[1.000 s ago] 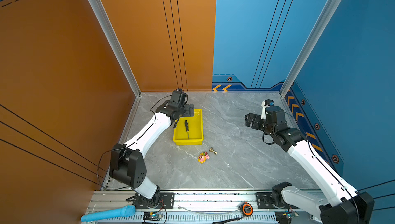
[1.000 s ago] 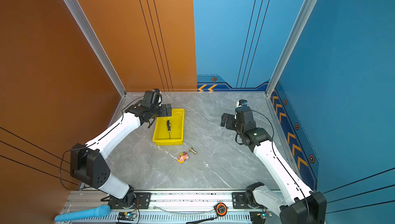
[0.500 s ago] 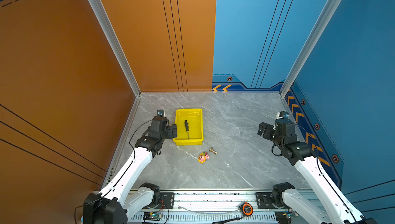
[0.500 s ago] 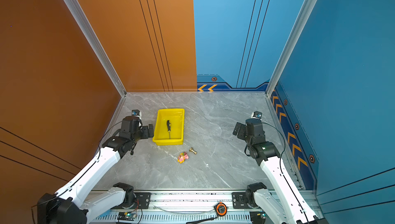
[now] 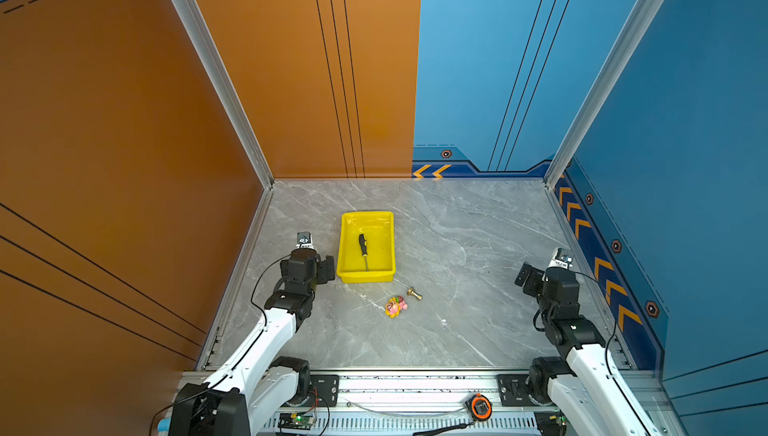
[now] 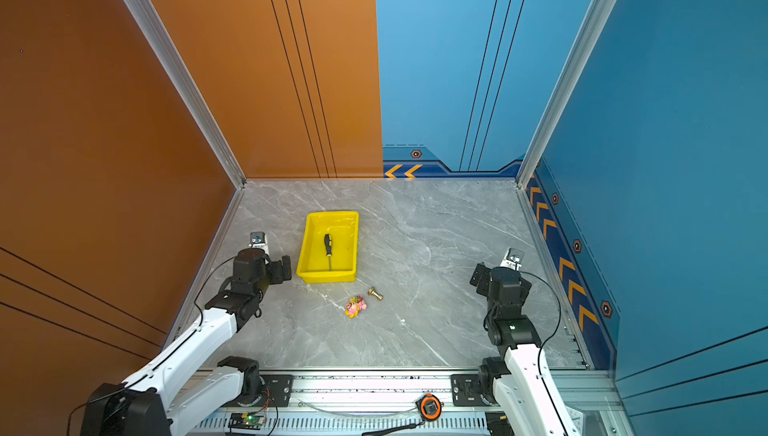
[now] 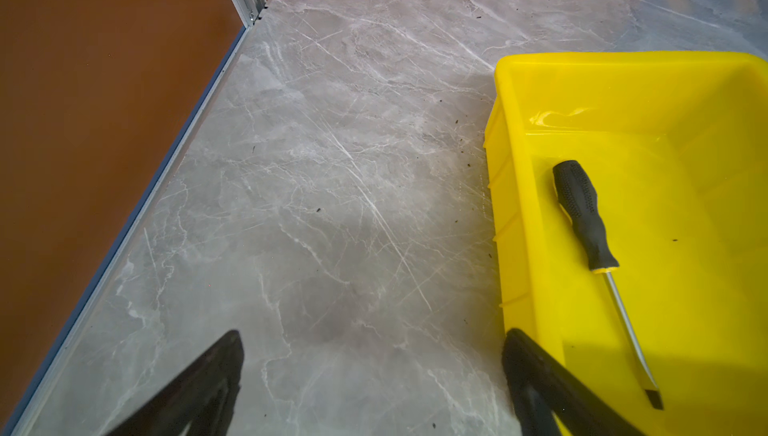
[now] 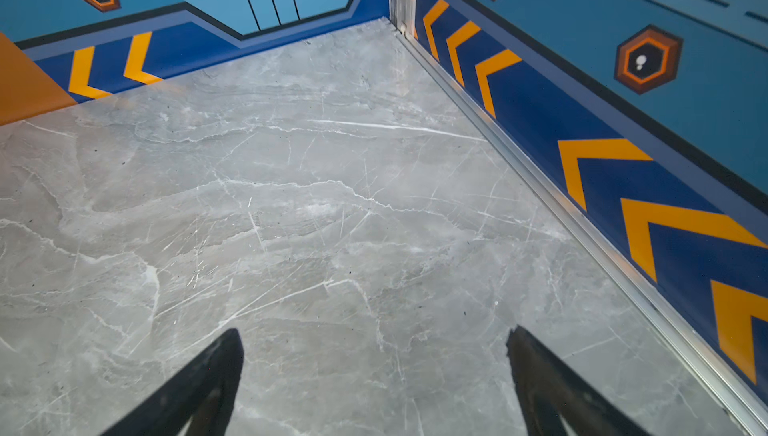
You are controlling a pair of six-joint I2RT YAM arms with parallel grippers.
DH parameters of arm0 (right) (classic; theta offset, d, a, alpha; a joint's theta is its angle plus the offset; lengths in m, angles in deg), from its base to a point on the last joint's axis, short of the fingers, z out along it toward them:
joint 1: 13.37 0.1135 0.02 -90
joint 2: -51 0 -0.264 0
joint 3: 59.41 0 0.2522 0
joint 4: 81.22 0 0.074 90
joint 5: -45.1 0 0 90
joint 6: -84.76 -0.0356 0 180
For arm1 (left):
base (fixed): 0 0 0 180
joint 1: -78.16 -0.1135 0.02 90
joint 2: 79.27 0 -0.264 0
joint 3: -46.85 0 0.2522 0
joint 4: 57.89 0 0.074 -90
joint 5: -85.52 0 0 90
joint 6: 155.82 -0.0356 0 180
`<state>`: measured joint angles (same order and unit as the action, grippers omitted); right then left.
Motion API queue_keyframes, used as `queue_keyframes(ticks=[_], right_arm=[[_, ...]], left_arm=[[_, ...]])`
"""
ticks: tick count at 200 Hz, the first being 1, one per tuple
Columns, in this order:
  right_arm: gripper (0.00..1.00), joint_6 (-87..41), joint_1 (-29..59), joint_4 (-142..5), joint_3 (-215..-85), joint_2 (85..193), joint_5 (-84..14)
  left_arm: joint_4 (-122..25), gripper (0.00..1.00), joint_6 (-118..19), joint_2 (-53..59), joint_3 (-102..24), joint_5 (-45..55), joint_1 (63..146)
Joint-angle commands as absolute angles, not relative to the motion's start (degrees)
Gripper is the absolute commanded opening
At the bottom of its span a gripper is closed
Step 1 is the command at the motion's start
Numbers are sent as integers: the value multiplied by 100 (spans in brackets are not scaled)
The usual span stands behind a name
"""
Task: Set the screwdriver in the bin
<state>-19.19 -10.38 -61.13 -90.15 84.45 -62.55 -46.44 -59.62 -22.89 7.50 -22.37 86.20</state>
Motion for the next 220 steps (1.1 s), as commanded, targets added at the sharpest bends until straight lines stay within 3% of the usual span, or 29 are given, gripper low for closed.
queue_keyframes(ticks=[1,91,220], right_arm=[[100,-1245,-1081,-7404,-8607,8211,-6242],[100,-780,-1109,-9006,-8242,9681,-5370],[100,-783,-1109,-11968,-9060,13144,-5222]], left_arm=[[-5492,98,-6238,-2050,851,-2335,8444],[-7102,98,-6139,-623,1015,-2236,8300],[-8516,98,-6676,430,781,-1979,8267]])
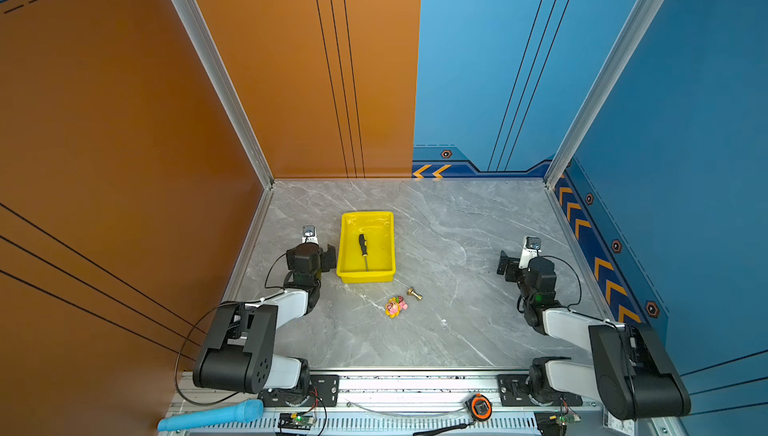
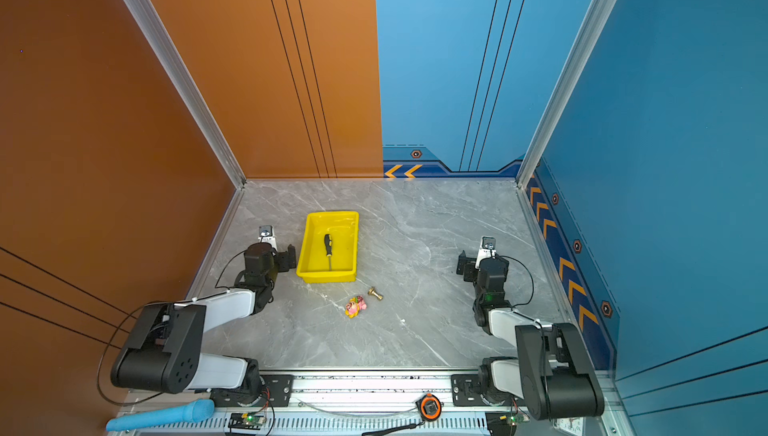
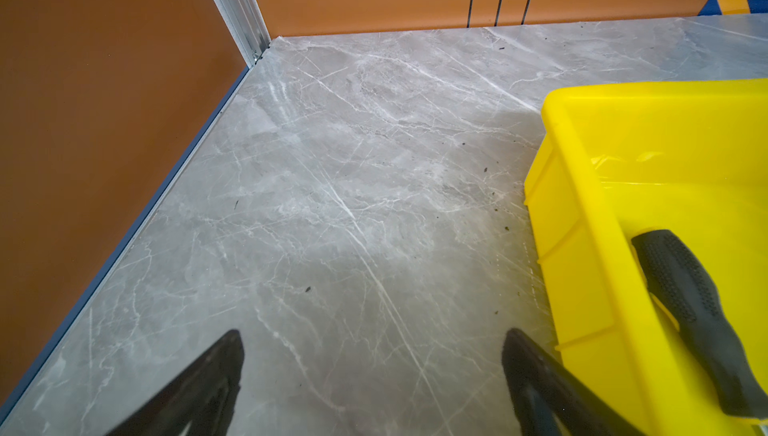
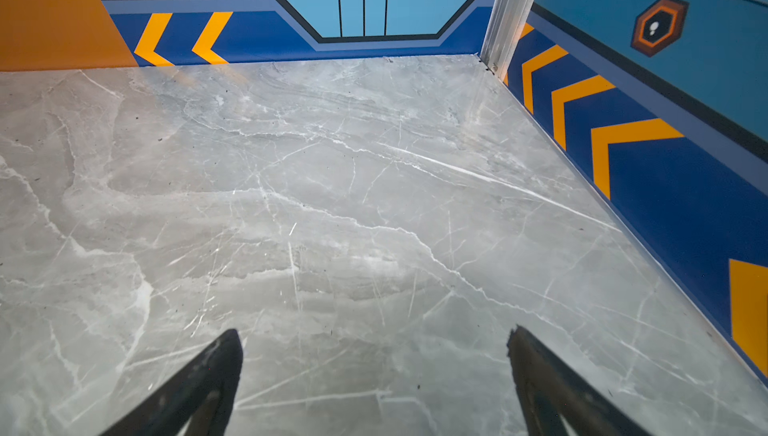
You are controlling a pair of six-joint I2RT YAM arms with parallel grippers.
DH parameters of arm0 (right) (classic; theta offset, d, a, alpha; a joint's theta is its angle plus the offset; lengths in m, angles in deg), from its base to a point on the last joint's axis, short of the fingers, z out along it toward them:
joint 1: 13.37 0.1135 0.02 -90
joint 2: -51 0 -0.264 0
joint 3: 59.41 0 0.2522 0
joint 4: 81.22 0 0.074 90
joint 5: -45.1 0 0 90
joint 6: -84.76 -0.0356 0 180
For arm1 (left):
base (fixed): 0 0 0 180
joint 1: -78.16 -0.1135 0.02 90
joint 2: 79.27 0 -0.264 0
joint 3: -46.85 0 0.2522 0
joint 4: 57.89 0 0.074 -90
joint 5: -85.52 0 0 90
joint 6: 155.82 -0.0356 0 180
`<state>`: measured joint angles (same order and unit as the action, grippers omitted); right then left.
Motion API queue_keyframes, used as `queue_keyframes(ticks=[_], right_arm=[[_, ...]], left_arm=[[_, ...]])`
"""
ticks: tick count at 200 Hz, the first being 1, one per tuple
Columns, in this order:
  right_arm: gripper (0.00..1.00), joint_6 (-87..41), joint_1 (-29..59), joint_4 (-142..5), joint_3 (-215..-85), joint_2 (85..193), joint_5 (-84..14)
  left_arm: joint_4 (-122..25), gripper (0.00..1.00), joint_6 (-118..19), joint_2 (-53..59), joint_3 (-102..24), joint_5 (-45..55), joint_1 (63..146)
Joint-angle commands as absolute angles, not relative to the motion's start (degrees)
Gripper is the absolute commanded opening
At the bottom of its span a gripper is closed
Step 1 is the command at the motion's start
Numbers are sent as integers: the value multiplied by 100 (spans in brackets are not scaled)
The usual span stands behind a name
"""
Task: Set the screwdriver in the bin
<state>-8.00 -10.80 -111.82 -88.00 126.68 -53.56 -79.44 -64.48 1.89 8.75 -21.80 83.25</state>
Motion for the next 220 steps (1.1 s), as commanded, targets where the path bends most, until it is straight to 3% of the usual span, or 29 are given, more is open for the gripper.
queue_keyframes(ticks=[1,68,112,220], right_arm=[[100,-781,-1104,-11981,-9063,13170,-5216],[100,-756,-1056,-12420,-9247,13989,-5266],[100,-881,-1148,-11965,-9454,13957,-5330],[100,-880,-1143,-11951,-9455,13967,-5336]], left_arm=[[-8543,98,-6673,443,783,-1982,8266],[-9227,98,-6770,765,974,-1942,8292],[-9934,98,-6728,1057,1210,-1820,8214],[-9836,98,-6715,1037,1190,-1814,8205]])
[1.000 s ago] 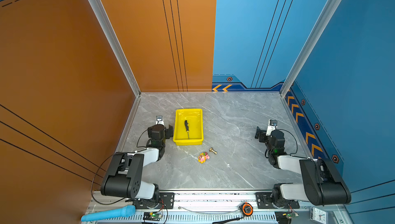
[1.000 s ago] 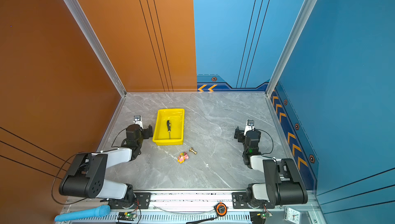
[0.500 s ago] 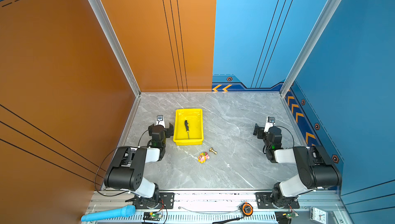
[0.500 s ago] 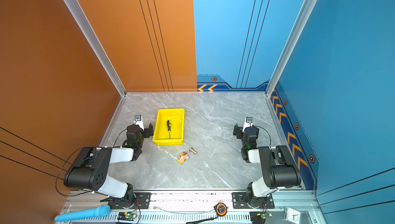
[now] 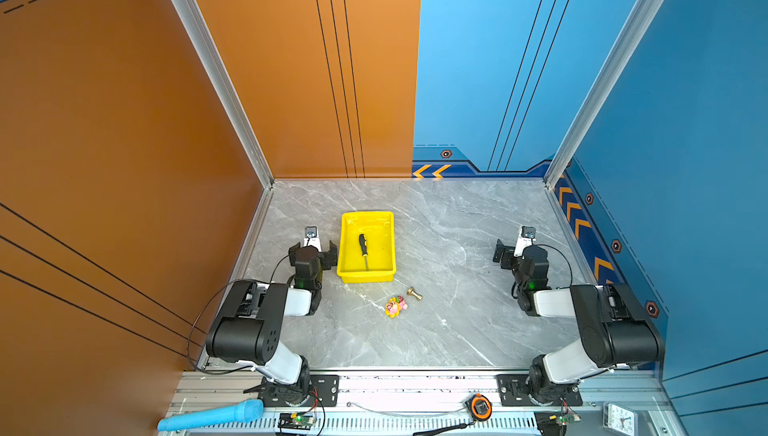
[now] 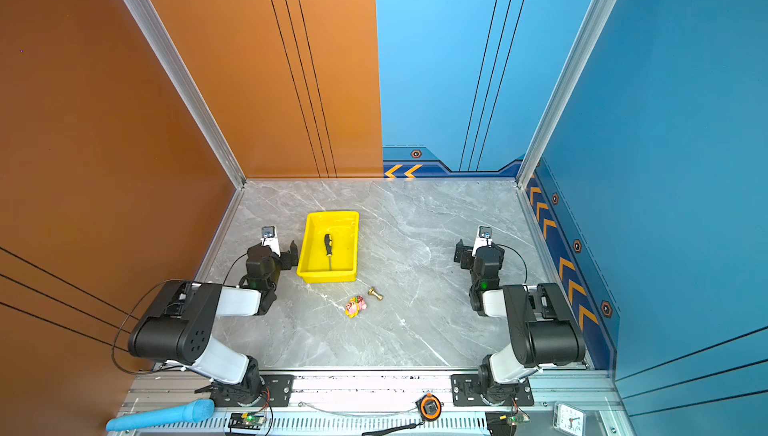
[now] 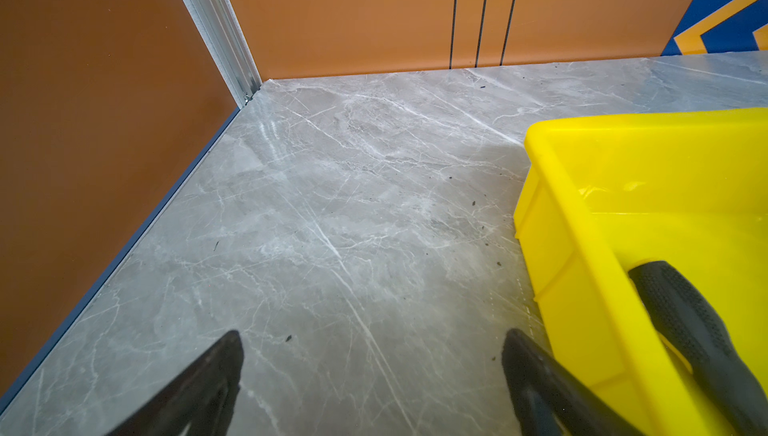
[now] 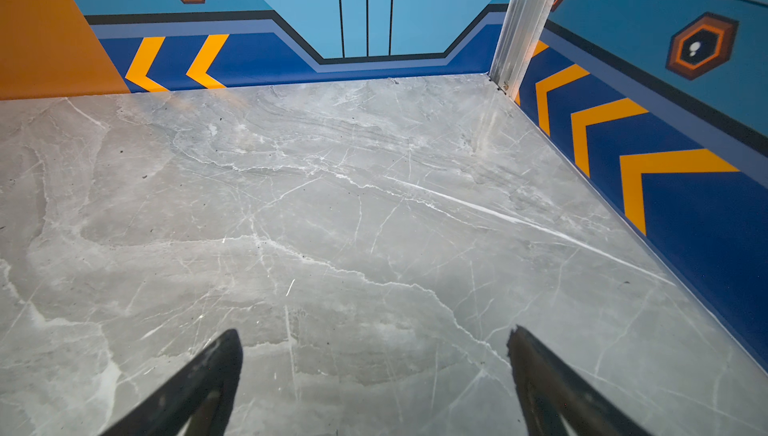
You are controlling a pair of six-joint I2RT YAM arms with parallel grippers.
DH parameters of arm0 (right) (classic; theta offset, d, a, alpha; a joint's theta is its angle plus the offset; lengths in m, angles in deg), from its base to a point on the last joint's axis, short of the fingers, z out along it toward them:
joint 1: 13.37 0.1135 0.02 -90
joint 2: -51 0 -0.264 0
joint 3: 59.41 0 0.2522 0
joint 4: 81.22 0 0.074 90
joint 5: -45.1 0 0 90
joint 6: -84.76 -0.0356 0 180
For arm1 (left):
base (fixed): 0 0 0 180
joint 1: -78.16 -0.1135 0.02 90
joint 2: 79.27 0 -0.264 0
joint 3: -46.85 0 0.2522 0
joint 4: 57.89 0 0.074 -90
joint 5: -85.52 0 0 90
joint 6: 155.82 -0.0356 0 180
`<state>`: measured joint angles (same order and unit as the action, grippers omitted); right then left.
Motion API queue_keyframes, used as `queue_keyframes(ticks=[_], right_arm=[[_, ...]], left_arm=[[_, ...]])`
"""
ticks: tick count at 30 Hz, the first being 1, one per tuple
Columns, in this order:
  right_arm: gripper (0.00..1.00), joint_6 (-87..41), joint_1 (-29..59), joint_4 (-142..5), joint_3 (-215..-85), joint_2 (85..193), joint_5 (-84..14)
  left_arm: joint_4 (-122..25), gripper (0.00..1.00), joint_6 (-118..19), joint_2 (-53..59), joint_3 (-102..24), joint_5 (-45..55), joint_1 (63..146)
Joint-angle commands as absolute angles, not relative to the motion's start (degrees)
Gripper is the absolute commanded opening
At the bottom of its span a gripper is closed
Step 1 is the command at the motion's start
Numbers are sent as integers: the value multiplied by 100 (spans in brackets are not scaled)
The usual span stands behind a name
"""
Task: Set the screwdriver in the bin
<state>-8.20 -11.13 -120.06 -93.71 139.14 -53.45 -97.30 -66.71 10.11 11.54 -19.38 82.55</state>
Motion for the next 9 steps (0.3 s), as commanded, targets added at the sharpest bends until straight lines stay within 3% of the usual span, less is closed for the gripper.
queue_keyframes(ticks=[1,9], right_arm=[[100,-882,-1143,-11950,-9454,13968,-5335],[100,-883,-1143,-11954,-9454,13964,-5329]], left_arm=[[-9836,98,-6715,1037,1186,-1812,8204],[-9652,98,-6627,1014,1125,-1478,8058]])
